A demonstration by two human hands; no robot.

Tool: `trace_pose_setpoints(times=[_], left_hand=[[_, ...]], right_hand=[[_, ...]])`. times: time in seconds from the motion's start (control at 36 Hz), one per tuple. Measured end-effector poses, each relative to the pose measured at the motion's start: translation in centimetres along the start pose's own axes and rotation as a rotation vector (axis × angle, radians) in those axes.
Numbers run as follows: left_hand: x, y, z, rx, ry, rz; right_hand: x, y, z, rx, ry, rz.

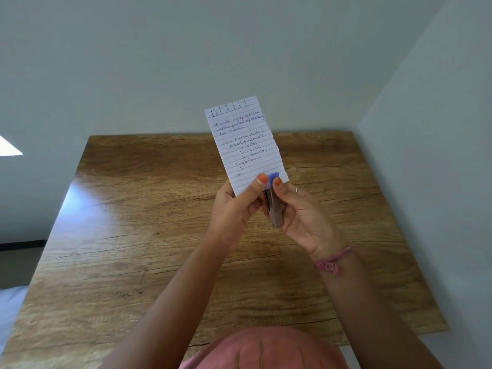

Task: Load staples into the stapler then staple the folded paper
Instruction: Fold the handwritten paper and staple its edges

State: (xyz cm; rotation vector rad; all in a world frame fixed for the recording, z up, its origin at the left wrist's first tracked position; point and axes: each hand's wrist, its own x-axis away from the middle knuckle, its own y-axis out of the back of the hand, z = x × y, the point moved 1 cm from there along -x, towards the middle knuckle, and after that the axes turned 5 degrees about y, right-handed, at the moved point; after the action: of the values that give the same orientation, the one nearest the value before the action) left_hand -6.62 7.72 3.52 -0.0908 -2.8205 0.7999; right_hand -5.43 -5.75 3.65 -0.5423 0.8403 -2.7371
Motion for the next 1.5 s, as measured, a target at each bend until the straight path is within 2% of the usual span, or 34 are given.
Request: trace_pose_setpoints(times=[0.17,0.33,0.58,0.72,0.86,0.97,1.08,1.22,1.28,1.39,1.5], left_hand=[[-0.2,-0.3,0.3,-0.18,-0.047,-0.062],[-0.3,-0.3,0.3,-0.139,-0.036,-0.083],[-0.4,-0.3,0.9,-0.12,-0.055,-0.133],[-0.6,0.0,0.4,-0.122,-0.033,-0.053],[-1.1,0.8,-0.6,-0.082,0.074,0.06],[-1.5,1.4,-1.3,-0.022,0.106,0.006],[-2.0,2.0,-1.6,0.06,0.072,-0.139],[-2.2,2.7,-2.1,0.074,0.048,-0.216],[-2.2,2.9,-2.2,0.077,0.045,-0.225],[-2.2,3.1,-2.2,0.074,0.041,-0.235],[-2.3,3.1,-2.0,0.062,0.038,-0.246]], right_hand=[[0.1,0.1,-0.5,0.011,0.034,-0.025],[0.1,0.2,-0.6,0.028,0.051,0.007],[-0.2,-0.3,-1.1,0.039,0.044,-0.09],[-0.3,-0.3,-1.0,0.026,0.054,-0.125],[-0.2,0.0,-0.8,0.025,0.052,-0.074],[-0.2,0.5,-0.4,0.091,0.029,-0.074],[-0.3,1.2,-0.3,0.214,0.046,-0.076],[-0.5,3.0,-0.4,0.399,0.086,-0.2],[-0.9,4.0,-0.7,0.57,0.115,-0.282],[-2.8,6.2,-1.9,1.073,0.241,-0.422],[-4.6,7.4,-2.8,1.334,0.232,-0.492]])
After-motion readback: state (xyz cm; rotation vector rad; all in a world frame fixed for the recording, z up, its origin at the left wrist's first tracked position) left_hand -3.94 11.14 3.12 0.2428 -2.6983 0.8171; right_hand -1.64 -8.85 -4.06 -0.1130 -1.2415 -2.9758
